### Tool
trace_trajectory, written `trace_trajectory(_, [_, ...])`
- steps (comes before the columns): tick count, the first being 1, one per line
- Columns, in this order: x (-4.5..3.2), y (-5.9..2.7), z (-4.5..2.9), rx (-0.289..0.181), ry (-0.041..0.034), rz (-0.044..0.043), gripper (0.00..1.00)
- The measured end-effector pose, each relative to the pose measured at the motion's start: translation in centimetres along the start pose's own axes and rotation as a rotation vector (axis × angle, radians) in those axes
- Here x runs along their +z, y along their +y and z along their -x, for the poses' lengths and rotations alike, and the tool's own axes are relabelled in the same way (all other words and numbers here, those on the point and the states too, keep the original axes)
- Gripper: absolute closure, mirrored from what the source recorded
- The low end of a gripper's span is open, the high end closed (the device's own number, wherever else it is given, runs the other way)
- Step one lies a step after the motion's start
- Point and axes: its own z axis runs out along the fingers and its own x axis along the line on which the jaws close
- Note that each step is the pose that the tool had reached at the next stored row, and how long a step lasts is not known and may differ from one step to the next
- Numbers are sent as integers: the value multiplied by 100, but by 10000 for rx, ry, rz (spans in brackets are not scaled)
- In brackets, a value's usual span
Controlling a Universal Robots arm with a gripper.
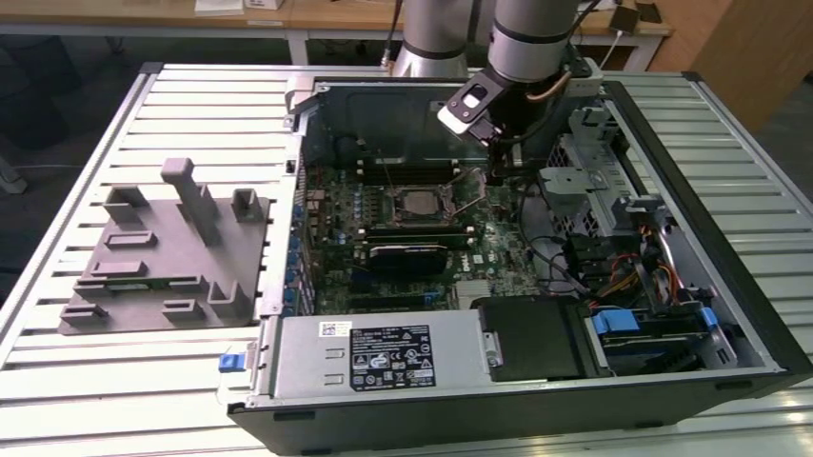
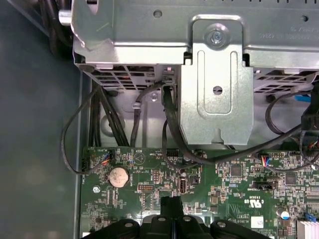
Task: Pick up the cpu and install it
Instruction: 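Close the cpu cover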
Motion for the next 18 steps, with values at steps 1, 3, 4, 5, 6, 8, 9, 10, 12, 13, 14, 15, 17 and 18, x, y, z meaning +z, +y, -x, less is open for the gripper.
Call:
trace_trajectory(1, [-1,-12,0,1,0,0,89])
trace_trajectory(3, [-2,-42,0,0,0,0,89])
trace_trajectory(4, [-4,-62,0,0,0,1,89])
trace_trajectory(5, [-6,-85,0,-2,-3,1,89])
trace_trajectory(6, [-7,-111,0,-2,0,-2,89])
trace_trajectory(8, [-7,-168,-2,3,8,0,89])
trace_trajectory(9, [-9,-197,-1,1,7,1,89])
trace_trajectory(10, [-11,-229,-1,2,7,1,89])
trace_trajectory(12, [-14,-294,-2,1,7,0,89])
trace_trajectory(13, [-15,-327,-2,1,7,0,89])
trace_trajectory(14, [-17,-364,-2,2,7,1,89])
trace_trajectory(15, [-18,-398,-3,2,8,3,89])
trace_trajectory(17, [-22,-466,-4,1,7,6,89])
trace_trajectory(18, [-23,-497,-4,1,6,7,89])
